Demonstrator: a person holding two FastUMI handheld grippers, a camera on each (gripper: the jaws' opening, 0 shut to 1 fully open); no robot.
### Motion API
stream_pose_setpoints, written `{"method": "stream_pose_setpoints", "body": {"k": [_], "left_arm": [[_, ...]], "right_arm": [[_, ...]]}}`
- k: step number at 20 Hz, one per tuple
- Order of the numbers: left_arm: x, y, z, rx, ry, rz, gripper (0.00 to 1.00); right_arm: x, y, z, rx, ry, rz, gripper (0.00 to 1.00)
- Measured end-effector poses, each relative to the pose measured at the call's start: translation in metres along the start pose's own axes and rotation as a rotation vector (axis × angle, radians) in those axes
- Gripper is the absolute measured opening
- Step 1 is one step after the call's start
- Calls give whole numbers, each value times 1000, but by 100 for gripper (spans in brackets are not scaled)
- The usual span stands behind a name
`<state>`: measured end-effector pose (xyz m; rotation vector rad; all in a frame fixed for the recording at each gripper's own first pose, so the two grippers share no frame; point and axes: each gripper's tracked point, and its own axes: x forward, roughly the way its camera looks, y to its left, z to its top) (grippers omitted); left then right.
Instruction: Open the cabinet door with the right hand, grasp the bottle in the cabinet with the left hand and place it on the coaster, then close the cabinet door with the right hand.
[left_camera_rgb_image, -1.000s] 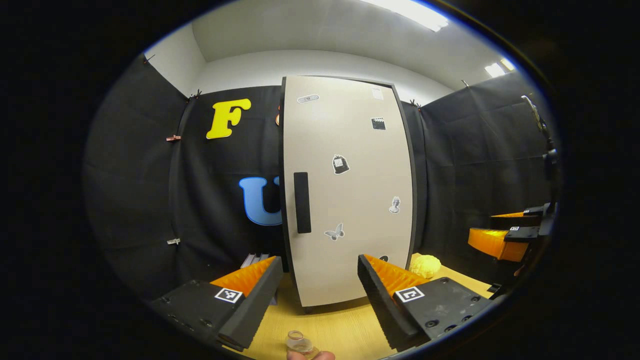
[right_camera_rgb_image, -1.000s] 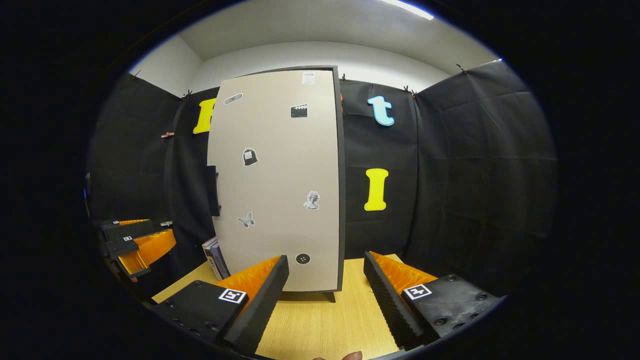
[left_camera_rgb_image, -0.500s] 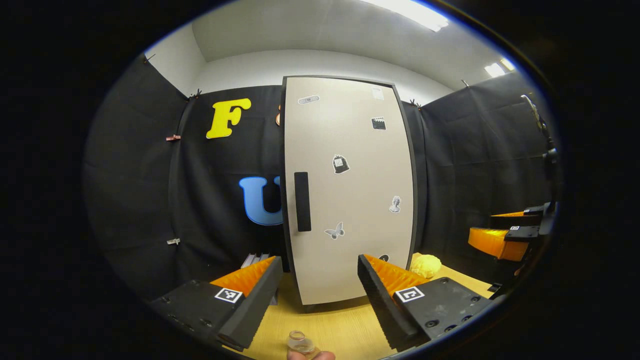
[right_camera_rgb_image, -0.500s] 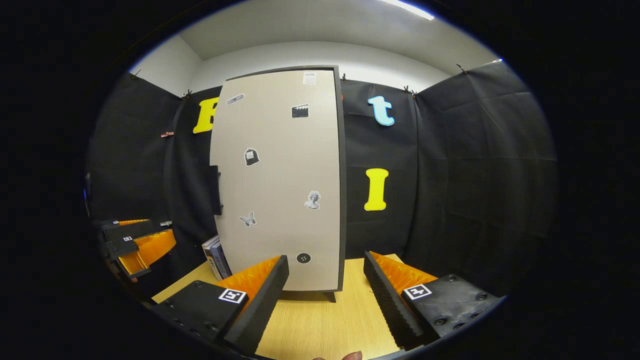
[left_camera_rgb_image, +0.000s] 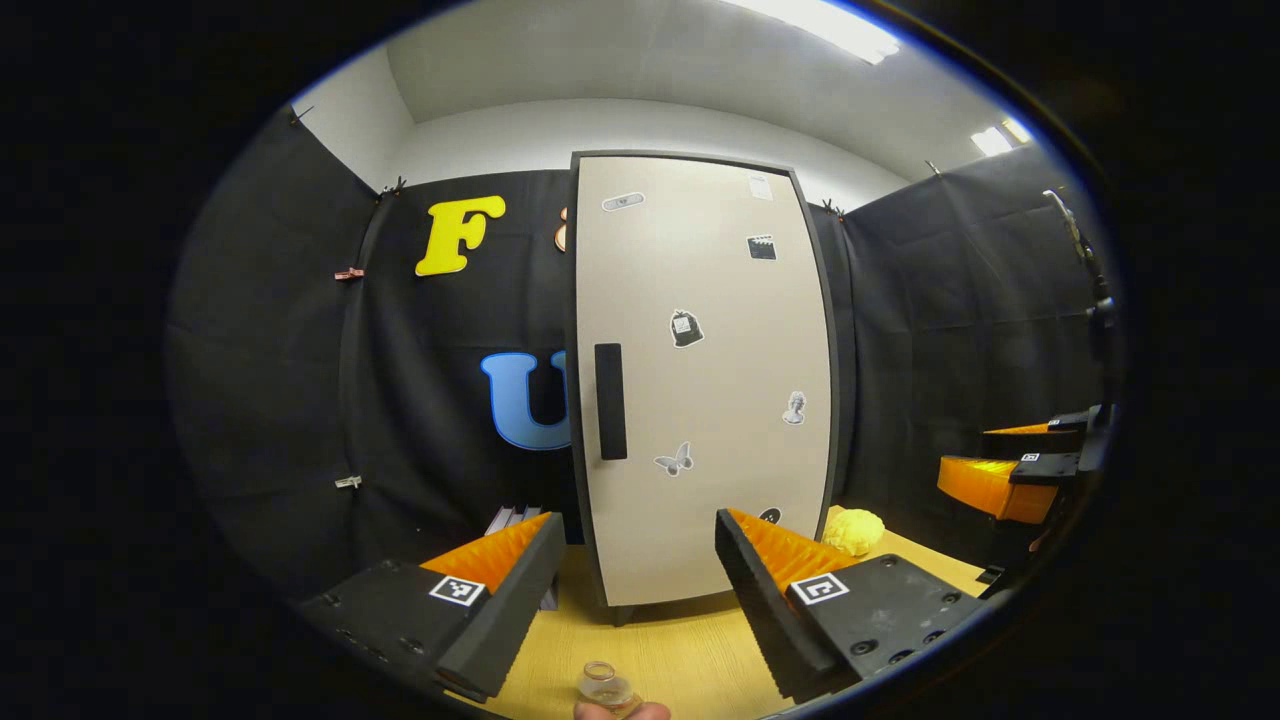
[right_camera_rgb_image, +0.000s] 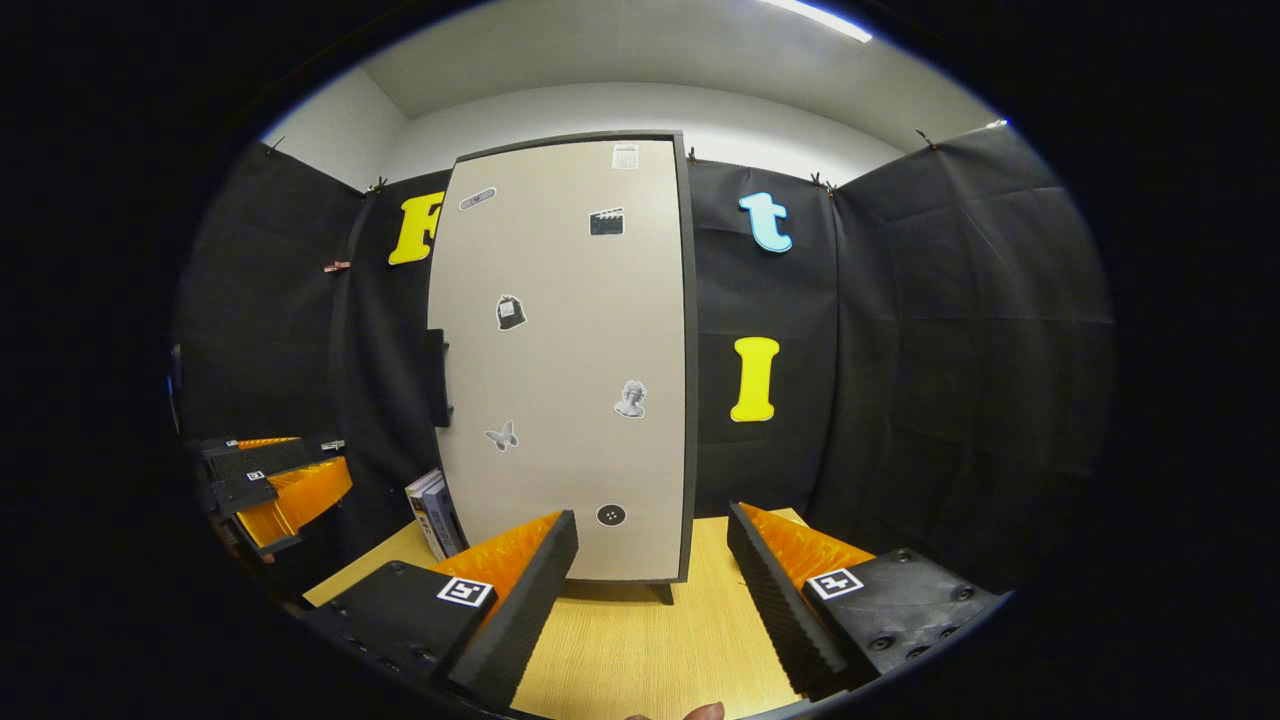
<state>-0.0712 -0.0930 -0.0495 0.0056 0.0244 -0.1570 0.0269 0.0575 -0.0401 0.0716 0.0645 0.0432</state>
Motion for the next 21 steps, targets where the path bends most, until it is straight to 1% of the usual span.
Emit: {"method": "stream_pose_setpoints", "body": {"k": [21], "left_arm": [[5, -2, -2, 5, 3, 2, 95]], "right_arm": [[4, -1, 0, -5, 0, 1, 98]]}}
